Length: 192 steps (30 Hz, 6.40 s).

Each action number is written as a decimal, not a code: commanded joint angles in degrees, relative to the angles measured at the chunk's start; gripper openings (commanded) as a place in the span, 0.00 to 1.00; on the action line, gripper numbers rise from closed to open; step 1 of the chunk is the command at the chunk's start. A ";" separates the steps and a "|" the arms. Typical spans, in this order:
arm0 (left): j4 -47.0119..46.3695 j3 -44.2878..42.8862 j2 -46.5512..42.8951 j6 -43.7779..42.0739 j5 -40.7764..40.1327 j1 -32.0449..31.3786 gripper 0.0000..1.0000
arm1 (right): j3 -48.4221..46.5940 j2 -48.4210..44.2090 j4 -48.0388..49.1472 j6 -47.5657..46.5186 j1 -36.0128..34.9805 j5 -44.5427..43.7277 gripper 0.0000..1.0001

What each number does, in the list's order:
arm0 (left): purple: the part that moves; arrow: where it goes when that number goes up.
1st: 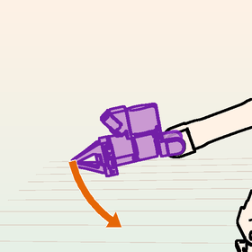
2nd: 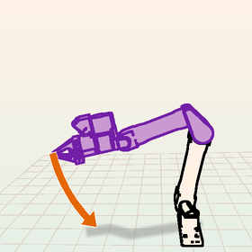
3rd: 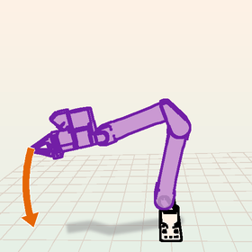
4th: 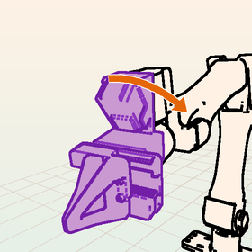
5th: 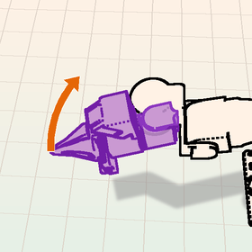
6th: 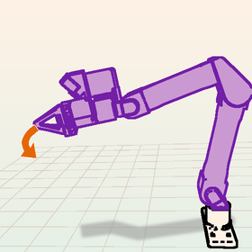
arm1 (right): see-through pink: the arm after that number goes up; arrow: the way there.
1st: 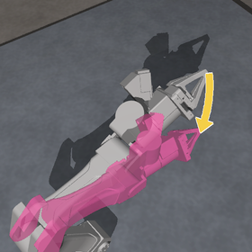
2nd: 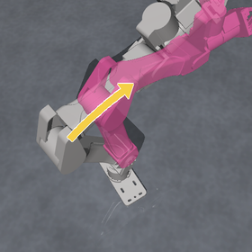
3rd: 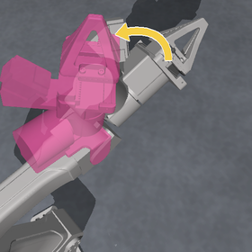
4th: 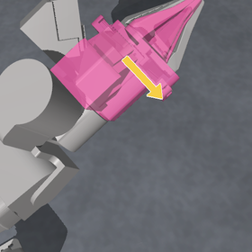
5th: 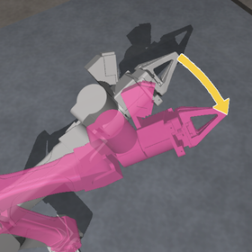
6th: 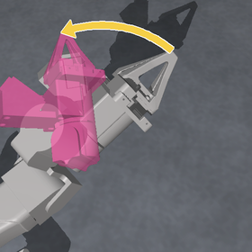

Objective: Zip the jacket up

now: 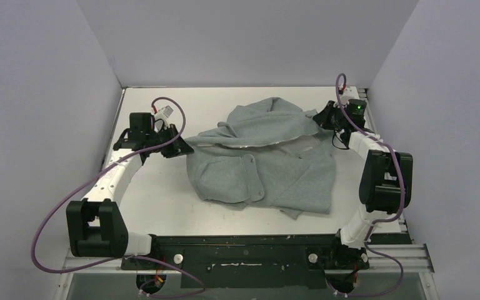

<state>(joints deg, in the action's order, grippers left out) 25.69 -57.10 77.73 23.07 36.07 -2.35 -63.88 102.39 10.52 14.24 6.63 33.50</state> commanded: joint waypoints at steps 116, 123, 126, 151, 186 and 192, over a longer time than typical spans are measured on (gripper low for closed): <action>8.51 -6.15 7.20 -9.36 -3.36 -1.52 0.00 | 0.56 1.86 -41.39 -14.42 -16.30 -29.68 0.24; 8.81 -5.98 6.73 -9.51 -3.30 -1.44 0.00 | 3.47 -9.55 -32.13 -8.85 -12.61 -22.55 0.00; 8.94 -5.85 6.36 -9.53 -3.37 -1.35 0.00 | 3.87 -15.50 -28.35 -5.37 -8.98 -19.48 0.00; 3.27 -3.21 1.04 -7.51 8.48 -2.02 0.00 | 15.10 -24.93 7.83 19.63 -33.04 -3.72 0.47; 5.16 -3.43 -0.06 -7.03 6.73 -2.04 0.00 | 8.43 7.39 41.68 28.59 -42.15 -5.89 0.47; 5.01 -3.48 0.38 -6.77 6.84 -2.04 0.00 | 6.92 11.93 45.50 32.22 -42.14 -1.65 0.49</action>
<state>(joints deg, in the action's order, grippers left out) 31.48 -57.89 78.43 16.78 42.02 -4.40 -55.18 112.33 50.35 44.31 -35.64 28.21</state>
